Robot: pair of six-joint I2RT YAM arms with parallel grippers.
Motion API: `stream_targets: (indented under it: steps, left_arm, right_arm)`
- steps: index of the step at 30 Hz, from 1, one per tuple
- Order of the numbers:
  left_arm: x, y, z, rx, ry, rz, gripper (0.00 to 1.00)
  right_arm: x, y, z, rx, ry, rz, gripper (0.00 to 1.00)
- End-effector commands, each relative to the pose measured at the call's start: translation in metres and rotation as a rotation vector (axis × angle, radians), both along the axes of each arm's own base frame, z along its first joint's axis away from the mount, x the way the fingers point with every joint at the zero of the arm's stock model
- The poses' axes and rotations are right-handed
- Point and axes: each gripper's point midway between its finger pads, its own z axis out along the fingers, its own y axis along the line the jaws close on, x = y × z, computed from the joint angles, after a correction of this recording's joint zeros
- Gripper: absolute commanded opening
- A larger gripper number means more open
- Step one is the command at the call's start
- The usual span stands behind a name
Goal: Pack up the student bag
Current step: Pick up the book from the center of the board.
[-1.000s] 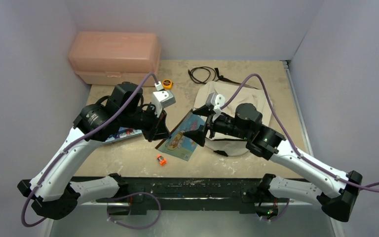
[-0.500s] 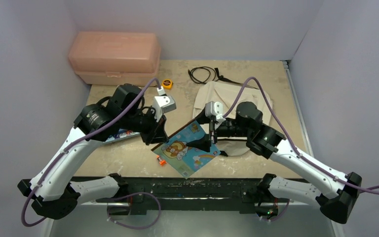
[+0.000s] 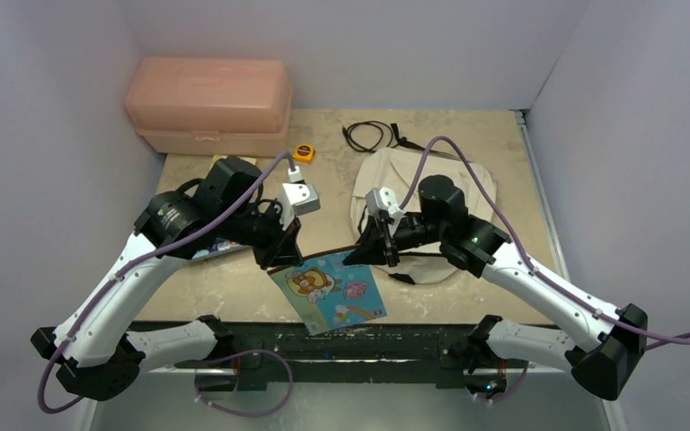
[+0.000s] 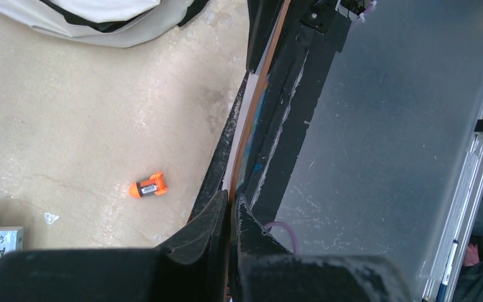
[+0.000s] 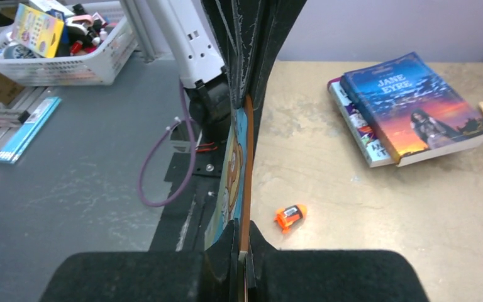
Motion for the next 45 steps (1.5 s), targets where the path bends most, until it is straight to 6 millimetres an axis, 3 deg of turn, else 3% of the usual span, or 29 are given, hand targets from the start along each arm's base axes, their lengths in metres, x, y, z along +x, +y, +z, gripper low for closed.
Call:
stream_targets:
  steps: [1, 3, 5, 8, 10, 13, 17, 20, 22, 23, 24, 25, 27, 29, 31, 35, 39, 43, 45]
  left_arm:
    - [0.008, -0.01, 0.003, -0.037, -0.033, -0.027, 0.0]
    - [0.009, -0.012, 0.002, -0.037, -0.022, -0.025, 0.0]
    - [0.006, -0.019, 0.001, -0.06, 0.01, -0.039, 0.35]
    - [0.006, -0.031, -0.004, -0.081, 0.072, -0.064, 0.68]
    - [0.011, -0.036, -0.01, -0.067, 0.096, -0.063, 0.73]
    - [0.007, -0.046, -0.015, -0.081, 0.139, -0.099, 0.74]
    - [-0.004, -0.052, -0.02, -0.082, 0.151, -0.128, 0.65]
    - [-0.006, -0.047, -0.025, -0.074, 0.144, -0.106, 0.49]
    - [-0.004, -0.042, -0.032, -0.054, 0.131, -0.084, 0.31]
    - [-0.003, -0.039, -0.036, -0.034, 0.14, -0.046, 0.1]
    - [0.002, -0.034, -0.04, -0.007, 0.132, 0.005, 0.0]
    - [0.008, -0.029, -0.043, 0.012, 0.113, 0.056, 0.0]
    - [0.024, -0.016, -0.045, 0.056, 0.07, 0.195, 0.0]
    - [0.041, 0.002, -0.041, 0.094, 0.031, 0.364, 0.0]
    - [0.052, 0.02, -0.031, 0.117, -0.006, 0.516, 0.0]
    - [0.069, 0.057, -0.002, 0.121, -0.079, 0.797, 0.0]
    - [0.072, 0.082, 0.016, 0.136, -0.097, 0.96, 0.0]
    - [0.071, 0.089, 0.027, 0.096, -0.093, 1.026, 0.0]
    - [0.071, 0.092, 0.032, 0.075, -0.095, 1.051, 0.0]
  right_arm:
    - [-0.018, -0.002, 0.019, 0.023, 0.013, 0.108, 0.0]
    - [-0.02, -0.002, 0.018, 0.01, 0.029, 0.117, 0.0]
    - [-0.021, -0.002, 0.018, -0.005, 0.044, 0.13, 0.0]
    - [-0.025, -0.001, 0.02, -0.014, 0.06, 0.167, 0.0]
    - [-0.026, -0.001, 0.021, -0.018, 0.065, 0.184, 0.0]
    - [-0.024, 0.0, 0.022, -0.02, 0.063, 0.172, 0.0]
    - [-0.02, 0.002, 0.022, -0.021, 0.072, 0.148, 0.0]
    - [-0.011, 0.004, 0.02, -0.027, 0.072, 0.085, 0.0]
    - [-0.008, 0.005, 0.022, -0.013, 0.078, 0.052, 0.0]
    - [-0.003, 0.005, 0.024, -0.004, 0.085, 0.018, 0.0]
    - [0.004, 0.006, 0.026, 0.007, 0.092, -0.036, 0.0]
    - [0.016, 0.006, 0.027, 0.005, 0.111, -0.126, 0.14]
    - [0.058, -0.005, 0.018, -0.037, 0.141, -0.427, 0.63]
    - [0.088, -0.028, 0.011, -0.074, 0.153, -0.674, 0.82]
    - [0.105, -0.055, 0.005, -0.073, 0.16, -0.868, 0.98]
    - [0.114, -0.1, 0.002, -0.05, 0.122, -1.087, 0.99]
    - [0.12, -0.121, -0.037, -0.253, 0.019, -1.135, 0.99]
    - [0.121, -0.118, -0.085, -0.511, -0.024, -1.04, 0.9]
    - [0.123, -0.114, -0.099, -0.594, -0.043, -1.026, 0.89]
